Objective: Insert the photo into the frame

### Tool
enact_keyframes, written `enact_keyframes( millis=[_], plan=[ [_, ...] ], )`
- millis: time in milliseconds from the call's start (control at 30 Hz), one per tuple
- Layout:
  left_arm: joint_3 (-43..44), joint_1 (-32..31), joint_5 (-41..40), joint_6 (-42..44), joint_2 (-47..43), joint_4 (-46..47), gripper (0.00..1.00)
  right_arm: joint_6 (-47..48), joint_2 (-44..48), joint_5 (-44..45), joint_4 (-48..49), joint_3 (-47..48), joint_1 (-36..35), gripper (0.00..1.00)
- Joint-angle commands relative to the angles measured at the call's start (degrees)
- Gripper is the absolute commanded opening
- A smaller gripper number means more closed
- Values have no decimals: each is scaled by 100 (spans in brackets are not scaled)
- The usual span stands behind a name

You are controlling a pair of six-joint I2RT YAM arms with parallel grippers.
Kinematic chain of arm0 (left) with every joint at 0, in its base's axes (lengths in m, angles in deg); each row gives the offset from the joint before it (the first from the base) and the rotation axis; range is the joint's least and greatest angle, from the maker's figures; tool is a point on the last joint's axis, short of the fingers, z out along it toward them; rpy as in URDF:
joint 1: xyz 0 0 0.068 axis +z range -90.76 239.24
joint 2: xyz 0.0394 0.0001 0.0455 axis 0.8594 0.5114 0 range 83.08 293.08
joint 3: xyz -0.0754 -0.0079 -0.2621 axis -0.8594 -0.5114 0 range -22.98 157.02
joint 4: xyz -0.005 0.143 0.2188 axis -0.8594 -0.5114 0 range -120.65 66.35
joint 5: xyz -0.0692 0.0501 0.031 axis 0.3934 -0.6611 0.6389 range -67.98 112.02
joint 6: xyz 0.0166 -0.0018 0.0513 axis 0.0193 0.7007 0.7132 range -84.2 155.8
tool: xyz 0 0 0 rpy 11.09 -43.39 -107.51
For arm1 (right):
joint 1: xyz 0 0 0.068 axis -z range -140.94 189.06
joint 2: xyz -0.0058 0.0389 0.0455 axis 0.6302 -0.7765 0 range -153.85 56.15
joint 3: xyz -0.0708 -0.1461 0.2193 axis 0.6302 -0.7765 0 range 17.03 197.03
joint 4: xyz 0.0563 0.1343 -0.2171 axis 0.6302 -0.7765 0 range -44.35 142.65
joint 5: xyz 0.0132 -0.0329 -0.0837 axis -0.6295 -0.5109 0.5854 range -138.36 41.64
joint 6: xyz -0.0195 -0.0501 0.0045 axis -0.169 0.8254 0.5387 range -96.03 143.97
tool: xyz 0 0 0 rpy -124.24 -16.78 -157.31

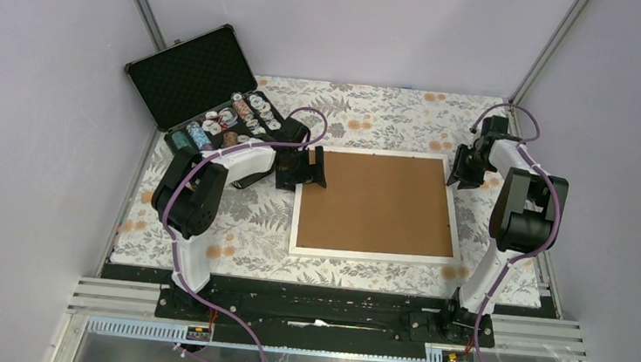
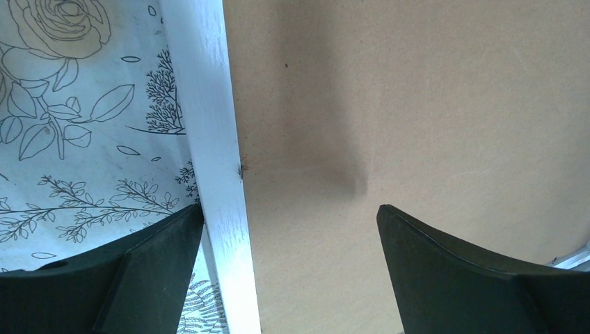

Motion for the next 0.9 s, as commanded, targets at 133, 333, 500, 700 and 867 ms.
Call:
enact_keyframes(
  millis=[133,333,500,700,867],
  plan=[
    [70,-58,418,-187,102,227,99,63,-496,-112,-19,-17,-517,44],
    [72,-62,421,-189,131,221,99,64,-779,-103,16,-24,-818,44],
    [79,-59,425,-170,131,228,99,-204,-775,89,31,-226,-1085,45],
    [78,-53,427,-173,154,225,99,-407,-181,-693,-32,183,-684,47],
    [94,-50,359,-147,112,200,99,-230,32,-285,-432,631,-216,45]
  ],
)
